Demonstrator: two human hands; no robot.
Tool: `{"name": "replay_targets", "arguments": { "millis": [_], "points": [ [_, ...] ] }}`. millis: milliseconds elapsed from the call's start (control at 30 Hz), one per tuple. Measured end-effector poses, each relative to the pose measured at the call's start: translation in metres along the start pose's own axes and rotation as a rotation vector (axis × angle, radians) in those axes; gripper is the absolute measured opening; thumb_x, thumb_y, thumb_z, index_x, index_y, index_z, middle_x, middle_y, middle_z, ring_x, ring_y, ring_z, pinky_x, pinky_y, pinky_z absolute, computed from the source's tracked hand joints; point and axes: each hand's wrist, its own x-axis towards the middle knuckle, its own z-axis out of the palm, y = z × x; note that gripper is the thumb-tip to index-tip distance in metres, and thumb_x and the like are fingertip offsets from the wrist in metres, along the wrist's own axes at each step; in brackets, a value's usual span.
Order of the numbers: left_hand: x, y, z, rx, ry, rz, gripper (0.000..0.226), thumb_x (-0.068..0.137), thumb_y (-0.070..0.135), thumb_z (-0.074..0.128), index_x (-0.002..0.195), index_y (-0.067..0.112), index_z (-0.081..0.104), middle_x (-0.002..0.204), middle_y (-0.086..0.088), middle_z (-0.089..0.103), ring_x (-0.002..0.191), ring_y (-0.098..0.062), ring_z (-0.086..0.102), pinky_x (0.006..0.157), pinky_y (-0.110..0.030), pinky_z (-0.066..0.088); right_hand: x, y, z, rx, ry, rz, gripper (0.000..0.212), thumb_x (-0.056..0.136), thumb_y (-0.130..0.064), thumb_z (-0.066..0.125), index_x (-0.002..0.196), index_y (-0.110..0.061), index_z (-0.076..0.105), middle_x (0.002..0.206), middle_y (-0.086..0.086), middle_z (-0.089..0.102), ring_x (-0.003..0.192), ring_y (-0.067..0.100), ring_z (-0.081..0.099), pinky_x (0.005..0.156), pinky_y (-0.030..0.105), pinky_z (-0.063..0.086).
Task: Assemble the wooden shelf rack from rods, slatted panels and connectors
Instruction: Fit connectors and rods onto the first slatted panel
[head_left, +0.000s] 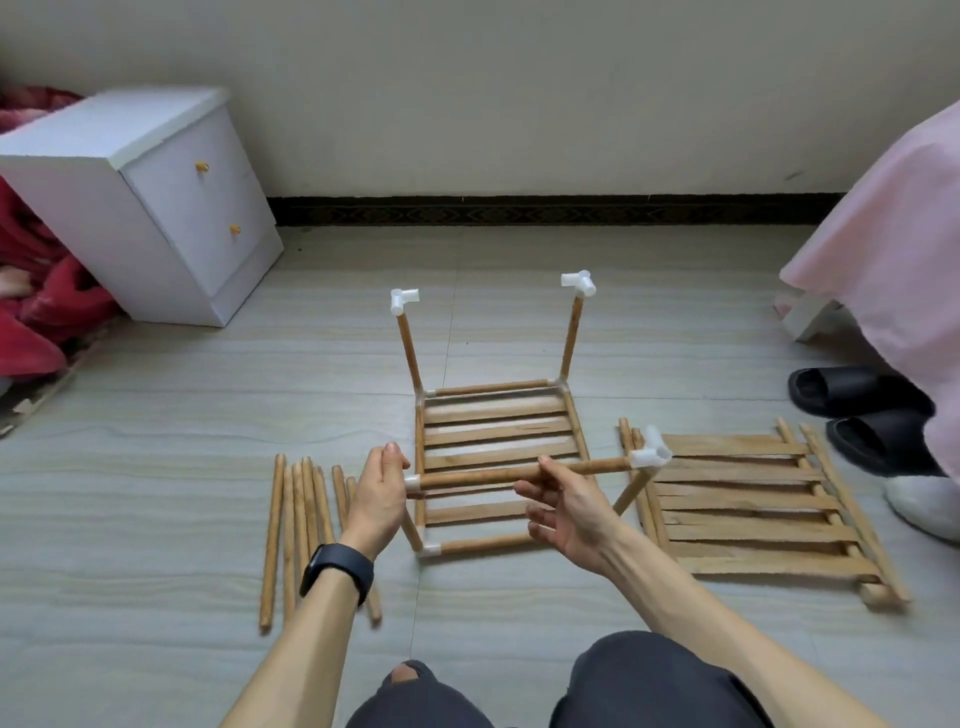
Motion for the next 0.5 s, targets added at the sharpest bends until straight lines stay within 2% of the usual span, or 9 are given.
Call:
{"name": "replay_targets", "arguments": {
  "millis": [67,133,200,267,300,367,433,500],
  "points": [
    [0.002,0.002,0.003,0.051,0.043,0.002,0.040,0.109,0.045,0.023,0.105,0.018,0.053,0.102,-0.011,0.062,0.100,-0.029,0.061,0.077,-0.037,0.043,-0.010,-0.002,-0.009,-0.118,-0.012,-0.036,0.038,0.101,-0.043,0.061,0.109,-0.008,0.072,0.098,0.008,0.078,0.064,0.014,0.064,0.058,0.028,0.053],
    [0.002,0.002,0.004,0.136,0.071,0.010,0.038,0.109,0.042,0.025,0.113,0.018,0.054,0.105,-0.007,0.060,0.102,-0.028,0.059,0.081,-0.040,0.045,-0.024,0.002,-0.022,-0.268,0.056,-0.162,0.035,0.100,-0.045,0.061,0.112,-0.014,0.072,0.099,0.006,0.078,0.067,0.013,0.066,0.062,0.026,0.054],
    [0.002,0.007,0.000,0.407,0.166,0.102,0.032,0.109,0.035,0.029,0.122,0.020,0.054,0.113,-0.010,0.057,0.100,-0.026,0.056,0.079,-0.039,0.045,-0.039,0.005,-0.041,-0.342,0.243,-0.380,0.026,0.099,-0.042,0.062,0.104,-0.019,0.070,0.091,0.003,0.075,0.066,0.011,0.066,0.062,0.026,0.053],
    [0.002,0.022,-0.002,0.696,0.229,0.246,0.027,0.106,0.031,0.039,0.126,0.021,0.053,0.119,-0.008,0.054,0.097,-0.020,0.052,0.075,-0.034,0.041,-0.050,0.001,-0.062,-0.342,0.519,-0.583,0.020,0.098,-0.044,0.062,0.098,-0.024,0.065,0.082,-0.003,0.070,0.065,0.007,0.063,0.060,0.028,0.052],
    [0.001,0.034,-0.001,0.777,0.192,0.314,0.028,0.104,0.032,0.043,0.129,0.022,0.052,0.119,-0.005,0.053,0.098,-0.016,0.049,0.074,-0.031,0.041,-0.052,-0.005,-0.070,-0.331,0.619,-0.642,0.020,0.098,-0.047,0.061,0.098,-0.027,0.062,0.084,-0.005,0.068,0.069,0.005,0.063,0.062,0.027,0.051],
    [0.000,0.065,0.011,0.827,0.009,0.413,0.033,0.103,0.037,0.047,0.133,0.025,0.050,0.125,-0.001,0.051,0.105,-0.013,0.047,0.079,-0.028,0.044,-0.047,-0.021,-0.082,-0.312,0.660,-0.686,0.024,0.097,-0.047,0.063,0.105,-0.026,0.054,0.100,-0.006,0.065,0.086,0.005,0.064,0.072,0.022,0.048],
    [0.000,0.101,0.033,0.880,-0.154,0.491,0.037,0.102,0.041,0.049,0.137,0.029,0.048,0.136,0.000,0.048,0.120,-0.017,0.046,0.095,-0.035,0.047,-0.031,-0.037,-0.088,-0.331,0.580,-0.639,0.041,0.097,-0.042,0.065,0.125,-0.019,0.046,0.123,-0.002,0.058,0.108,0.010,0.060,0.089,0.026,0.049],
    [-0.002,0.133,0.063,1.016,-0.266,0.609,0.041,0.101,0.045,0.050,0.139,0.031,0.047,0.142,0.002,0.046,0.129,-0.020,0.044,0.104,-0.041,0.044,-0.009,-0.043,-0.093,-0.369,0.485,-0.542,0.061,0.099,-0.041,0.064,0.144,-0.011,0.036,0.137,0.004,0.051,0.126,0.020,0.053,0.103,0.034,0.044]
  ]
}}
